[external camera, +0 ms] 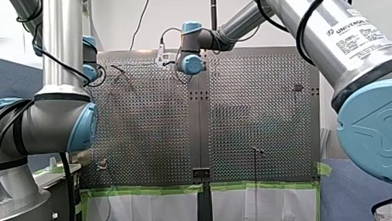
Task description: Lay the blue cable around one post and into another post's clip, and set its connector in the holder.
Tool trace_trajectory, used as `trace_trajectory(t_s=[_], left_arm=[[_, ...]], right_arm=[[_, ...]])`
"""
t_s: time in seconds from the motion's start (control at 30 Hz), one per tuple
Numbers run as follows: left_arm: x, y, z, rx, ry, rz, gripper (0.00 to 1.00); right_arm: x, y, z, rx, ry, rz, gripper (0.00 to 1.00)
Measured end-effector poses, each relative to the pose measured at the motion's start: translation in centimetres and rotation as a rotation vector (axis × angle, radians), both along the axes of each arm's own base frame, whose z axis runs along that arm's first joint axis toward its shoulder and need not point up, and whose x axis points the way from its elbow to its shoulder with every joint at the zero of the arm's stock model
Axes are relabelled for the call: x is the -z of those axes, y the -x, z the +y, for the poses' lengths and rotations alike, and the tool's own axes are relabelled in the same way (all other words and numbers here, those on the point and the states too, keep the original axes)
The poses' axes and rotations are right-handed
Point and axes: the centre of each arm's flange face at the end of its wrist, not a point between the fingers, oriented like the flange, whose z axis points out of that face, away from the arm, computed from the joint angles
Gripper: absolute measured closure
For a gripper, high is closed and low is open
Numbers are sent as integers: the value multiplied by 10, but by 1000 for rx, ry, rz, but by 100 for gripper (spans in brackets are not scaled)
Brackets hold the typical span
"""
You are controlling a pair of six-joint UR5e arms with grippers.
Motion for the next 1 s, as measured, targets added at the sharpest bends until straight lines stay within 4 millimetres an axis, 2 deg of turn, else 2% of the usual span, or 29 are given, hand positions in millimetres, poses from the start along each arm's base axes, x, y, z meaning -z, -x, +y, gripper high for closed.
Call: trace_trajectory(t_s=[0.43, 0.47, 0.5, 0.57, 0.6, 0.63, 0.67, 0.7, 0.73, 0.77, 0.8, 0.87, 1.0], left_arm=[[3, -1, -12, 26, -51, 20, 100], [3, -1, -12, 22, -54, 27, 89], [5, 0, -12, 19, -58, 37, 89], [8, 2, -12, 18, -61, 51, 65], [10, 3, -13, 18, -59, 58, 65], [12, 3, -13, 19, -56, 62, 48], [13, 4, -14, 20, -51, 66, 39], [16, 5, -15, 23, -42, 69, 39], [18, 6, -16, 25, -35, 72, 28], [21, 7, -16, 27, -27, 76, 22], [24, 9, -18, 30, -18, 81, 22], [30, 11, -20, 33, -4, 89, 13], [41, 16, -24, 35, 28, 102, 5]], right_arm=[[28, 0, -8, 15, -44, 49, 100], [29, 0, -7, 16, -48, 54, 100], [30, 0, -7, 16, -51, 58, 100], [31, 1, -7, 17, -57, 65, 100], [32, 1, -7, 17, -59, 68, 100], [33, 1, -7, 17, -62, 72, 100], [34, 2, -7, 18, -65, 76, 100], [34, 2, -7, 19, -67, 80, 100], [35, 3, -7, 22, -71, 86, 100], [36, 3, -7, 26, -74, 89, 100], [37, 4, -7, 31, -76, 92, 100], [40, 5, -7, 41, -83, 100, 100], [45, 6, -7, 55, -95, 115, 100]])
